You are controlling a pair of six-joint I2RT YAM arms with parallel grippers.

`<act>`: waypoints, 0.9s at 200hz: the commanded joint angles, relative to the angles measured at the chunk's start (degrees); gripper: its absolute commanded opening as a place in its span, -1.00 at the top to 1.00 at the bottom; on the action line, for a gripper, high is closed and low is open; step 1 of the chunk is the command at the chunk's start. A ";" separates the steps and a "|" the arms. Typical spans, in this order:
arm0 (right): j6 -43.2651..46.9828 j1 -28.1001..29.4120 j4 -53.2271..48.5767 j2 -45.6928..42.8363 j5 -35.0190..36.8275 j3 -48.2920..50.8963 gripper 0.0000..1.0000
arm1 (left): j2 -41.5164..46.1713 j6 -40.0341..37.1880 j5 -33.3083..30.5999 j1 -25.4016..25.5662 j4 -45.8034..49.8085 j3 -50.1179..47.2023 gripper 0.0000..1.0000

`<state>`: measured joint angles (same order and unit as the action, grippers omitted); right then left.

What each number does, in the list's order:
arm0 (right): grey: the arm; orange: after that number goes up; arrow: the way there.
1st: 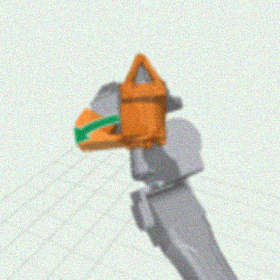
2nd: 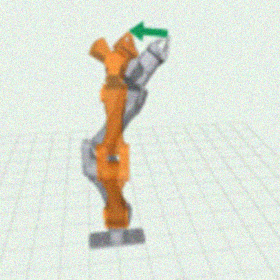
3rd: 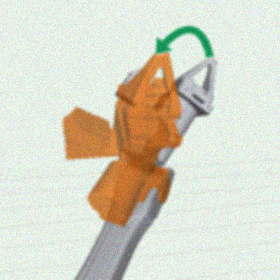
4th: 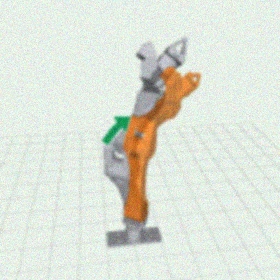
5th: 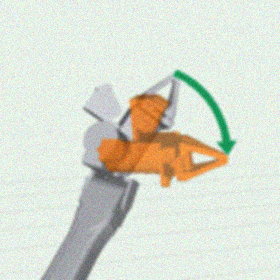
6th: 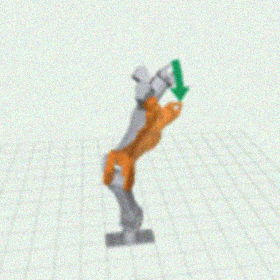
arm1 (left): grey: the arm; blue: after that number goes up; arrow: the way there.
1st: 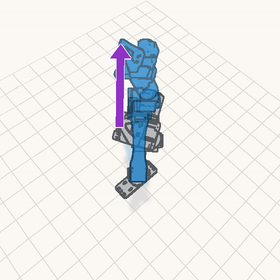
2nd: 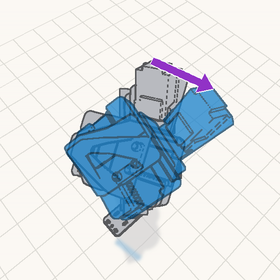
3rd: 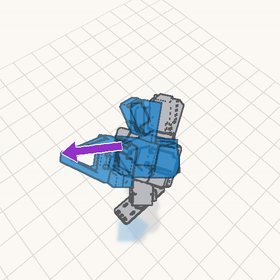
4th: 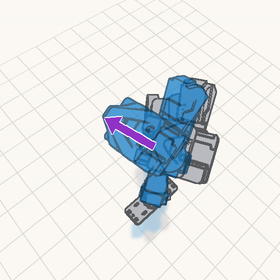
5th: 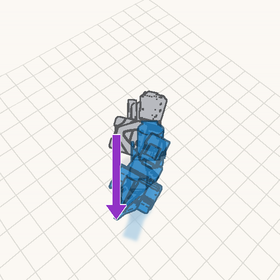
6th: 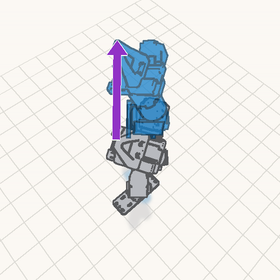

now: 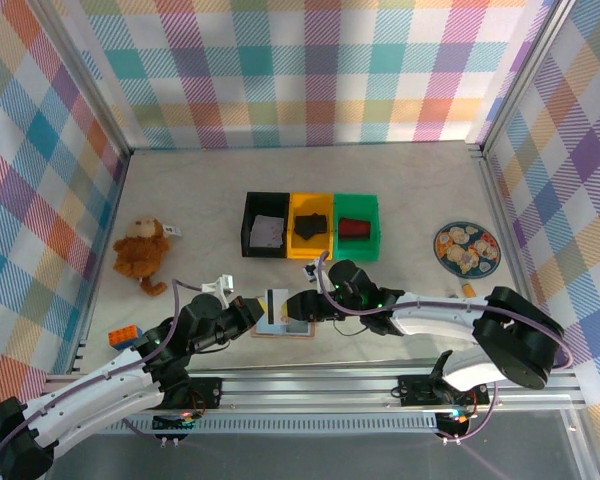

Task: Take the credit cards out of the card holder

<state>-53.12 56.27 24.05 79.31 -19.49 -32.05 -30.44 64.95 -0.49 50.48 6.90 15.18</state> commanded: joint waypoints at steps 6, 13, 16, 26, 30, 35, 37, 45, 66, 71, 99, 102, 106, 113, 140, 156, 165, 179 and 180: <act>0.55 0.28 3.37 -2.29 -0.25 0.36 0.49 | -0.41 0.27 0.92 -0.15 -2.75 -0.94 1.00; 0.57 0.27 3.27 -2.40 -0.20 0.35 0.51 | -0.41 0.27 0.93 -0.20 -2.72 -0.94 1.00; 0.56 0.26 3.18 -2.47 -0.10 0.34 0.52 | -0.41 0.27 0.93 -0.21 -2.76 -0.99 1.00; 0.70 0.32 3.19 -2.57 -0.11 0.42 0.54 | -0.41 0.27 0.89 -0.12 -2.77 -1.03 1.00; 0.66 0.28 3.03 -2.58 -0.03 0.51 0.56 | -0.41 0.27 0.85 -0.19 -2.77 -1.03 1.00; 0.66 0.31 3.09 -2.66 0.04 0.55 0.58 | -0.41 0.27 0.84 -0.20 -2.77 -1.03 1.00; 0.65 0.30 3.03 -2.67 0.06 0.58 0.58 | -0.41 0.27 0.84 -0.18 -2.77 -0.99 1.00; 0.68 0.33 3.15 -2.67 0.06 0.70 0.61 | -0.40 0.27 0.72 -0.18 -2.77 -1.00 1.00; 0.56 0.28 3.02 -2.57 -0.02 0.77 0.68 | -0.41 0.27 0.66 -0.20 -2.77 -1.03 1.00; 0.62 0.32 2.82 -2.53 -0.03 0.80 0.70 | -0.41 0.27 0.63 -0.16 -2.76 -1.03 1.00; 0.32 0.32 1.44 -3.01 1.18 0.60 0.93 | -0.41 0.20 0.67 -0.20 -2.60 -1.01 1.00; 0.30 0.29 0.95 -3.14 1.51 0.51 0.95 | -0.41 0.14 0.66 -0.16 -2.46 -0.98 1.00; 0.15 0.28 0.19 -3.33 2.02 0.48 0.99 | -0.41 0.05 0.55 -0.20 -2.25 -0.94 1.00; 0.02 0.28 -1.26 -3.82 3.18 0.26 1.00 | -0.33 -0.07 0.51 -0.23 -1.73 -0.71 1.00; -3.36 0.31 -11.02 -6.65 11.05 -1.24 1.00 | 0.32 -1.81 0.15 -0.21 1.61 0.63 0.56; -7.89 0.26 -20.10 -9.33 18.06 -2.95 1.00 | 1.39 -3.66 -0.37 -0.18 4.65 2.25 -0.03; -11.47 0.28 -26.18 -11.01 22.30 -4.23 1.00 | 2.10 -4.94 -0.81 -0.15 6.45 3.10 -0.28; -15.22 0.28 -35.35 -12.99 27.34 -7.43 1.00 | 2.40 -7.34 -1.17 -0.12 8.52 4.51 -0.48; -15.41 0.26 -36.03 -13.10 27.63 -7.73 1.00 | 2.40 -7.45 -1.22 -0.16 8.50 4.55 -0.48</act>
<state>-60.20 56.38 5.34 69.82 -4.29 -34.11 -29.39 61.84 -0.75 50.48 10.79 15.70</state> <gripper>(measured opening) 0.065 0.688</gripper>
